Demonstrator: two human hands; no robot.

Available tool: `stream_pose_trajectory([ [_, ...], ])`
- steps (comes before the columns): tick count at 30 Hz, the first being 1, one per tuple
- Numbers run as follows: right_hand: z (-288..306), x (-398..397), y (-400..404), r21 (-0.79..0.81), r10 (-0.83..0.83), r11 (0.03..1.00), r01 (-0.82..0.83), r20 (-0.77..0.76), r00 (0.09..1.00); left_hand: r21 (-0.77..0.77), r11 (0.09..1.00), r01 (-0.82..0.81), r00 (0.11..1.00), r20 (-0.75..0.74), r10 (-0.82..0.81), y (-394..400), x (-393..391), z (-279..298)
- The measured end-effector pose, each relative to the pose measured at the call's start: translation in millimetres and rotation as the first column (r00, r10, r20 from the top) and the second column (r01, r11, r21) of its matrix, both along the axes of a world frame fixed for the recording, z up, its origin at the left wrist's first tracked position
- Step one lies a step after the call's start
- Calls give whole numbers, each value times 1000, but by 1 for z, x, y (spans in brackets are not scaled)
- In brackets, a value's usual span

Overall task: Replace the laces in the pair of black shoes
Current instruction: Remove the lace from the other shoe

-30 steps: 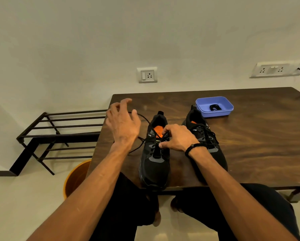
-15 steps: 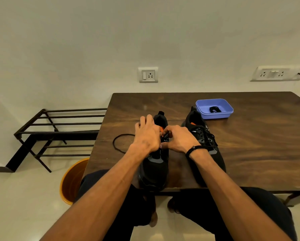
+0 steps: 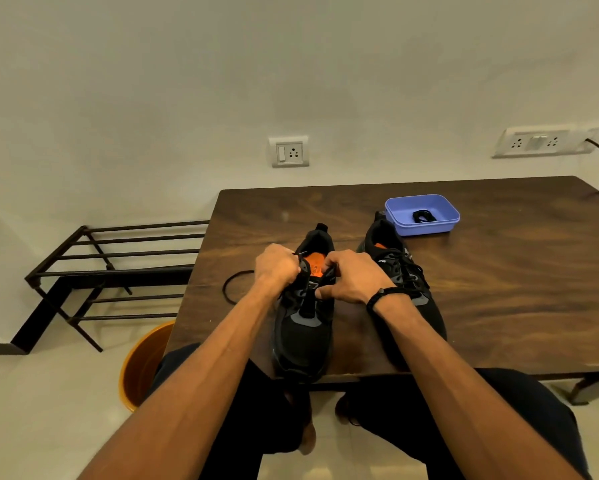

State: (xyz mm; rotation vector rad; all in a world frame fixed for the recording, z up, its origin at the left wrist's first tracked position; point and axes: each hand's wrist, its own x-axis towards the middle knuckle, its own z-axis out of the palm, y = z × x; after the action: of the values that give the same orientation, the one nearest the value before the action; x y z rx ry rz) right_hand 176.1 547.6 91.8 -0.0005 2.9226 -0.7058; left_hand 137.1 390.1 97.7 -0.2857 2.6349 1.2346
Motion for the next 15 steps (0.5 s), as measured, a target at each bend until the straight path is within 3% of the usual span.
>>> stream_pose_trajectory([
  [2, 0, 0, 2, -18, 3, 1000, -3, 13, 1000, 51, 998, -28, 998, -47, 30, -11, -4, 1],
  [3, 1, 0, 1, -41, 3, 999, -3, 16, 1000, 6, 1000, -24, 994, -107, 24, -16, -5, 3],
  [5, -2, 1, -5, -88, -7, 996, 7, 2, 1000, -172, 985, -29, 968, -251, -15, -28, -5, 1],
  [8, -8, 0, -18, -50, -30, 998, 29, -15, 999, -366, 930, 34, 934, -320, -159, -44, 1, 2],
  [11, -11, 5, -29, 24, -39, 999, 40, -17, 999, -287, 878, 383, 866, -221, -450, -47, 2, 0],
  [13, -14, 7, -36, 77, -33, 996, 42, -116, 993, -287, 752, 593, 761, -107, -640, -41, 6, 0],
  [15, -18, 10, -40, 107, -24, 993, 48, -215, 976, -339, 672, 658, 707, -29, -707, -35, 3, -5],
])
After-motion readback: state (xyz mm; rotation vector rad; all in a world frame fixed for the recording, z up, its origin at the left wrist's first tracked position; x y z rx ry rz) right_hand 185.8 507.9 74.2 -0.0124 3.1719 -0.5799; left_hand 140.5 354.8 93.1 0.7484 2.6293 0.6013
